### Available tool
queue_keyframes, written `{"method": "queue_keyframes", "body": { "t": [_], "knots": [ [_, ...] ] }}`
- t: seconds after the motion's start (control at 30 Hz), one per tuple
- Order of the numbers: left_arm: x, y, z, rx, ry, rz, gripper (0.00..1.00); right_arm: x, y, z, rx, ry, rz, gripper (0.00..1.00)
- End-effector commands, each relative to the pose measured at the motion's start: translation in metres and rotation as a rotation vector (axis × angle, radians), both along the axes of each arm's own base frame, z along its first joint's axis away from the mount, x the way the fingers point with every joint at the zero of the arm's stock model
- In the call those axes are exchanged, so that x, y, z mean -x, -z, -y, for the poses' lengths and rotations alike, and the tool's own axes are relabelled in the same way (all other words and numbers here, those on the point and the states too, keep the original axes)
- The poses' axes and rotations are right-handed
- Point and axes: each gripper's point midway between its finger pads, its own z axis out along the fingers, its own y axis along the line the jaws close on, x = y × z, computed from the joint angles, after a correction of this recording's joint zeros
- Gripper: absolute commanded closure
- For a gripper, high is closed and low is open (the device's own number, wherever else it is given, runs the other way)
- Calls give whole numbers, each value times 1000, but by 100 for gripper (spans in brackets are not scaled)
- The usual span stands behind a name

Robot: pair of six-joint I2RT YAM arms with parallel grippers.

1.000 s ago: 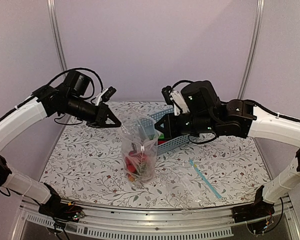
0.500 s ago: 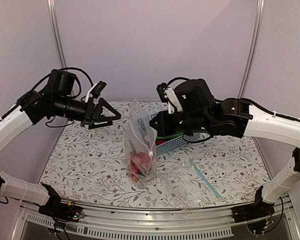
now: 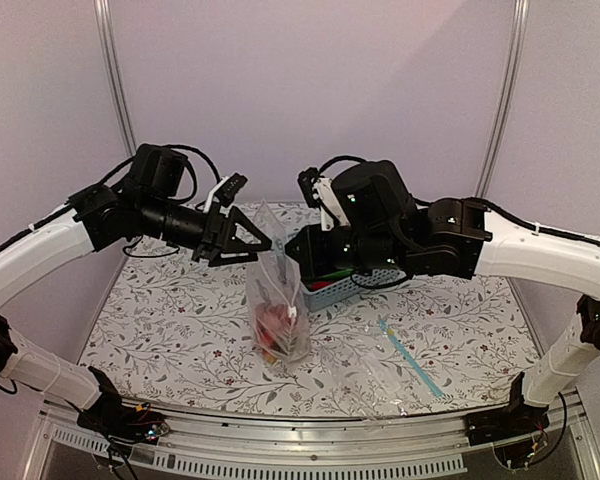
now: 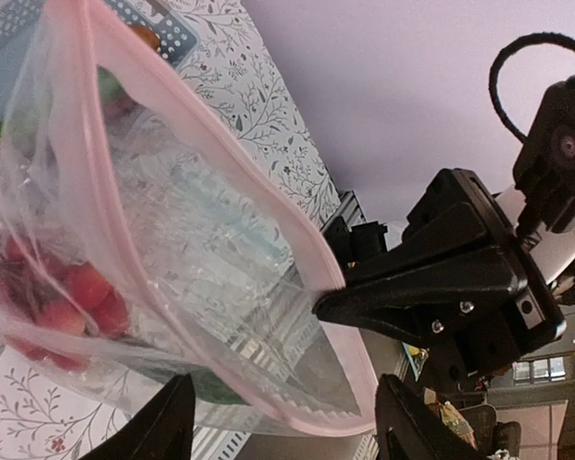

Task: Place the food in the zip-top bag and seal the zipper
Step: Pass from the right arm to the left

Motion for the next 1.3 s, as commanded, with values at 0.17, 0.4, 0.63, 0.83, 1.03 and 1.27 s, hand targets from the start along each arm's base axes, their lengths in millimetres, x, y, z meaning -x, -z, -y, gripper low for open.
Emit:
{"method": "queue_keyframes", "body": {
  "t": [0.17, 0.4, 0.63, 0.83, 1.03, 1.27],
  "knots": [
    [-12, 16, 2, -89, -39, 13, 63, 0, -14, -10, -25, -3, 39, 100],
    [-15, 22, -5, -138, -61, 31, 100, -5, -12, -1, 5, 38, 59, 100],
    [-35, 16, -32, -177, -107, 106, 100, -28, -17, 44, 86, 176, 114, 65],
    [-61, 4, -50, -137, -121, 172, 100, -59, -4, 92, 175, 274, 82, 26],
    [-77, -6, -65, -113, -115, 239, 100, -93, 35, 120, 275, 293, -24, 14],
    [-77, -11, -70, -41, -28, 290, 100, -121, 80, 113, 395, 13, -124, 14]
  ]
}}
